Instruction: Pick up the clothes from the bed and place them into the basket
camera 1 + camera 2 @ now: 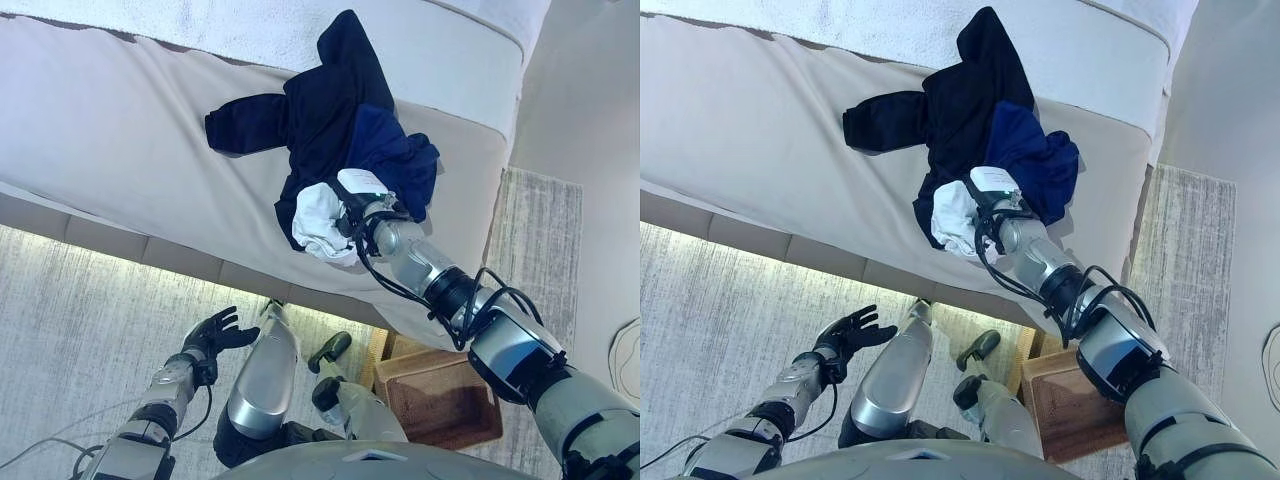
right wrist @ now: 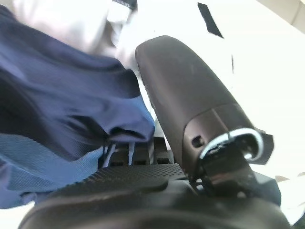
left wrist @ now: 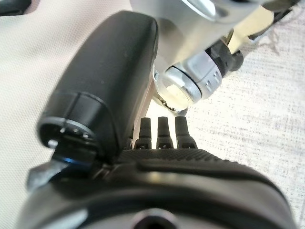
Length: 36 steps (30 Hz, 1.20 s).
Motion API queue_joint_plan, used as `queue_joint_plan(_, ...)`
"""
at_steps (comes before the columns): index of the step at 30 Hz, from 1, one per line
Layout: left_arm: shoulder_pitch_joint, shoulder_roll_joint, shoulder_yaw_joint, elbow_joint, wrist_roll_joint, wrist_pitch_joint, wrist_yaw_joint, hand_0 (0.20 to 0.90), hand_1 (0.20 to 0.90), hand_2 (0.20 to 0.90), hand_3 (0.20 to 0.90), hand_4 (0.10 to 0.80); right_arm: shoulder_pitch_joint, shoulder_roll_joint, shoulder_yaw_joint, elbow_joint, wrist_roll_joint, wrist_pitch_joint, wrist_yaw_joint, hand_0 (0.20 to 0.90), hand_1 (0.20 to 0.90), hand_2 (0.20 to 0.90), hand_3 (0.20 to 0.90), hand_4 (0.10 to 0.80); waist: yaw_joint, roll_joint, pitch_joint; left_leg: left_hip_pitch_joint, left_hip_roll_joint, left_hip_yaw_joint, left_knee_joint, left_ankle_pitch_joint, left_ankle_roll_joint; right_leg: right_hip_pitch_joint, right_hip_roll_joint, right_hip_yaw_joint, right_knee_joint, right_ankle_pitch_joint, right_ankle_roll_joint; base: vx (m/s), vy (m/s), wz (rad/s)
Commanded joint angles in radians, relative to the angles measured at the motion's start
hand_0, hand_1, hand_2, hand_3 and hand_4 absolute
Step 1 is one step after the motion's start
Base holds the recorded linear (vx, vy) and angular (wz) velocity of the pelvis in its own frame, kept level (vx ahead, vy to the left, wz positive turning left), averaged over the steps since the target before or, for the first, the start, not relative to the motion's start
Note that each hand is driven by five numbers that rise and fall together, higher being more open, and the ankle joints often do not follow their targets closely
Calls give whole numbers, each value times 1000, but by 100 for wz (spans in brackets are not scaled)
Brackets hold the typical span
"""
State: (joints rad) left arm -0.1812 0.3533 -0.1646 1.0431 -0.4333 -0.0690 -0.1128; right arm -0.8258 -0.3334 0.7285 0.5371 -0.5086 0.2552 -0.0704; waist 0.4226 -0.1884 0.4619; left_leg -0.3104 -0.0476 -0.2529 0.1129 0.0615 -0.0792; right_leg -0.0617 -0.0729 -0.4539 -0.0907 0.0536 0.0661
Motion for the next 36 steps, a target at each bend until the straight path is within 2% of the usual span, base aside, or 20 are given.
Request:
queue_joint_plan(1, 64, -25, -47, 6, 0, -19, 15, 900, 900, 900, 900, 800, -53, -21, -79, -282, 39, -118, -275, 300, 300, 300, 200, 100, 0, 16, -25, 96, 22, 38, -165, -25, 69, 51, 0, 72, 115, -100, 25, 0, 0, -4)
queue_joint_plan(4, 86, -39, -28, 39, 8, -49, 15, 900, 900, 900, 900, 800, -31, -52, -191, -472, 62, -164, -384, 300, 300, 300, 200, 100, -20, 12, -48, 117, 27, 46, -175, -31, 73, 60, 6, 94, 113, -107, 23, 6, 16, -5)
queue_joint_plan(5, 98, -43, -19, 57, 9, -65, 7, 900, 900, 900, 900, 800, -24, -70, -245, -542, 85, -198, -460, 300, 300, 300, 200, 100, -32, 12, -63, 129, 29, 51, -177, -36, 75, 65, 7, 105, 112, -110, 22, 14, 46, -9)
queue_joint_plan(10, 143, -56, 10, 74, 23, -74, -21, 900, 900, 900, 900, 800, -4, -112, -407, -713, 172, -303, -660, 300, 300, 300, 200, 100, -61, 32, -130, 166, 26, 63, -185, -47, 82, 84, -1, 126, 106, -114, 23, 74, 89, -13)
queue_joint_plan(13, 163, -64, 14, 77, 45, -58, -33, 900, 900, 900, 900, 800, 0, -150, -463, -783, 177, -288, -734, 300, 300, 300, 200, 100, -68, 47, -182, 190, 20, 65, -187, -55, 84, 100, -12, 126, 99, -112, 28, 120, 78, -16)
queue_joint_plan(17, 186, -70, 12, 81, 67, -39, -32, 900, 900, 900, 900, 800, 17, -194, -464, -800, 225, -213, -735, 300, 300, 300, 200, 100, -70, 51, -231, 219, 18, 68, -188, -64, 84, 125, -18, 122, 90, -112, 32, 114, 20, -7)
queue_joint_plan(19, 192, -71, 13, 88, 79, -30, -27, 900, 900, 900, 900, 800, 41, -202, -448, -781, 294, -191, -687, 300, 300, 300, 200, 100, -73, 46, -251, 229, 17, 70, -188, -68, 82, 137, -20, 121, 84, -112, 34, 104, -6, -6)
queue_joint_plan(20, 196, -70, 20, 91, 89, -22, -26, 900, 900, 900, 900, 800, 68, -200, -434, -761, 341, -167, -608, 300, 300, 300, 200, 100, -76, 43, -261, 234, 17, 72, -187, -70, 81, 142, -21, 121, 82, -112, 35, 68, -6, -1)
queue_joint_plan(21, 198, -68, 23, 91, 91, -19, -26, 900, 900, 900, 900, 800, 78, -199, -427, -755, 349, -165, -581, 300, 300, 300, 200, 100, -78, 42, -264, 235, 16, 73, -187, -70, 80, 144, -21, 121, 81, -112, 35, 54, -6, 2)
queue_joint_plan(22, 201, -64, 25, 95, 91, -18, -27, 900, 900, 900, 900, 800, 97, -198, -408, -741, 381, -156, -520, 387, 387, 387, 302, 202, -81, 40, -268, 238, 16, 74, -187, -70, 80, 146, -22, 122, 81, -112, 35, 0, 0, 0)
queue_joint_plan(23, 204, -60, 28, 96, 91, -18, -29, 900, 900, 900, 900, 800, 120, -197, -384, -721, 408, -123, -440, 538, 538, 538, 477, 377, -83, 37, -271, 239, 18, 77, -186, -70, 78, 148, -22, 121, 80, -112, 35, 0, 0, 0)
queue_joint_plan(24, 207, -52, 35, 93, 91, -15, -31, 900, 900, 900, 900, 800, 146, -195, -351, -673, 416, -86, -334, 900, 900, 900, 900, 800, -85, 33, -272, 239, 19, 79, -186, -70, 75, 149, -22, 121, 81, -112, 35, 0, 0, 0)
queue_joint_plan(27, 206, -31, 37, 91, 82, -9, -35, 900, 900, 900, 900, 800, 193, -213, -296, -586, 399, -55, -221, 900, 900, 900, 900, 800, -88, 23, -268, 239, 24, 84, -184, -66, 73, 155, -20, 115, 80, -110, 33, 1, -27, -1)
queue_joint_plan(29, 200, -24, 33, 95, 76, -6, -33, 900, 900, 900, 900, 800, 192, -208, -270, -490, 374, -36, -202, 900, 900, 900, 900, 800, -82, 19, -261, 241, 28, 85, -181, -63, 71, 165, -21, 105, 81, -109, 31, 26, -28, 3)
queue_joint_plan(33, 188, -23, 21, 89, 81, 1, -29, 900, 900, 900, 900, 800, 152, -143, -254, -223, 299, 5, -236, 900, 900, 900, 900, 800, -53, 21, -241, 236, 29, 78, -169, -60, 67, 184, -26, 77, 86, -115, 28, 22, 3, 5)
queue_joint_plan(36, 167, -12, 2, 78, 78, 12, -35, 900, 900, 900, 900, 800, 58, -111, -245, -21, 354, 53, -286, 900, 900, 900, 900, 800, -15, 29, -212, 220, 29, 65, -158, -56, 63, 193, -30, 58, 90, -120, 24, -30, 7, 13)
